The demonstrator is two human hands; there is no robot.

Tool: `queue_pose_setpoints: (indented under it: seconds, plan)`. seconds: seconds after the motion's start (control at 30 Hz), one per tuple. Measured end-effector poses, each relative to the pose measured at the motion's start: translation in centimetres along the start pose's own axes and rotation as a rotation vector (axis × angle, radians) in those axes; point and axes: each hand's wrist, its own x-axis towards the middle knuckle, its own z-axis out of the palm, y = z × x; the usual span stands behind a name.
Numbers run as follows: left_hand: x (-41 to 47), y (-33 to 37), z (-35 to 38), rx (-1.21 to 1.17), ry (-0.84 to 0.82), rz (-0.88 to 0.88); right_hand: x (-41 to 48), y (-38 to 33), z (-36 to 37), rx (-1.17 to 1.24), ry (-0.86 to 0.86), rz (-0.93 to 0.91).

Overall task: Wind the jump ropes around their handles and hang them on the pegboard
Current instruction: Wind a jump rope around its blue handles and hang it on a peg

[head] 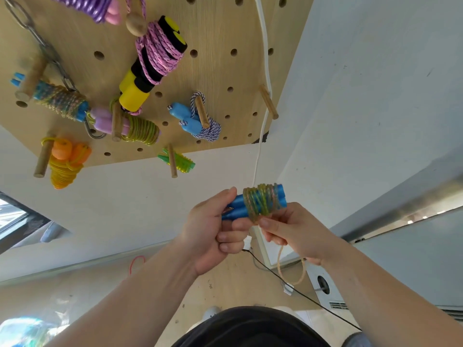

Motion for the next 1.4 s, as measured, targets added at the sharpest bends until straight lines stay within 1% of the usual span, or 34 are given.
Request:
queue_pose_setpoints:
  seconds: [0.13,0.2,0.27,0.33,0.37,0.47,0.53,0.6,0.63,0.73,0.8,0.83,0.9,0.97,1.0,1.07,1.13,1.2,1.3,1.4]
  plan:
    - [-1.0,-0.5,-1.0,0.453,-0.111,-0.077,1.1,-1.3,-2.5,-0.464,-0.254,0.105]
    - [-1.0,-1.4,-1.1,0.659,-0.105,-0.125,2.1,-2.1,-2.6,-0.634,-0.36,0.153]
    - [-0.7,-2.3,-1.3,0.865,-0.052,-0.119,3.1,-2.8,-2.3,-0.737,-0.394,0.191]
    - [-0.2,-3.0,-1.7,1.049,0.033,-0.046,4.0,-3.5,-1.5,-0.837,-0.375,0.176]
    - [0.1,-3.3,-1.9,1.088,0.089,-0.001,4.3,-3.9,-0.9,-0.881,-0.353,0.158]
    - [1.0,-3.6,-2.6,1.019,0.266,0.09,5.1,-4.4,1.1,-1.017,-0.2,0.081]
    - [1.7,-3.4,-2.7,1.04,0.328,0.13,5.3,-4.0,2.0,-1.071,-0.068,0.044]
    - [2.4,-3.2,-2.7,1.066,0.35,0.151,5.4,-3.4,2.5,-1.067,0.025,0.04]
    - [2.7,-3.1,-2.8,1.066,0.355,0.147,5.4,-3.2,2.6,-1.044,0.045,0.049]
    - [3.4,-3.0,-3.6,1.087,0.374,0.09,5.2,-2.9,2.6,-0.95,0.043,0.079]
    - [3.7,-3.1,-4.3,1.059,0.423,0.076,4.8,-2.9,2.8,-0.928,0.06,0.053]
    - [3.8,-3.1,-4.4,1.008,0.461,0.086,4.6,-2.7,3.1,-0.916,0.087,0.022]
    - [3.9,-2.9,-4.4,0.842,0.528,0.12,3.9,-2.2,3.7,-0.842,0.186,-0.051]
    - [4.1,-2.5,-3.9,0.669,0.546,0.152,3.1,-1.6,4.4,-0.704,0.296,-0.118]
    - [4.1,-2.4,-3.6,0.598,0.539,0.162,2.8,-1.2,4.6,-0.675,0.337,-0.159]
    - [4.1,-2.4,-2.8,0.474,0.515,0.178,2.2,-0.7,4.9,-0.717,0.383,-0.241]
    - [3.9,-2.5,-2.1,0.343,0.482,0.196,1.7,-0.5,5.1,-0.753,0.399,-0.301]
    - [3.7,-2.3,-1.5,0.204,0.44,0.206,1.4,-0.2,4.9,-0.716,0.415,-0.363]
    - [3.1,-1.8,-0.8,0.015,0.348,0.176,1.0,0.0,4.5,-0.62,0.454,-0.489]
    - [2.4,-1.4,-0.4,-0.068,0.294,0.116,0.7,0.2,4.4,-0.646,0.482,-0.625]
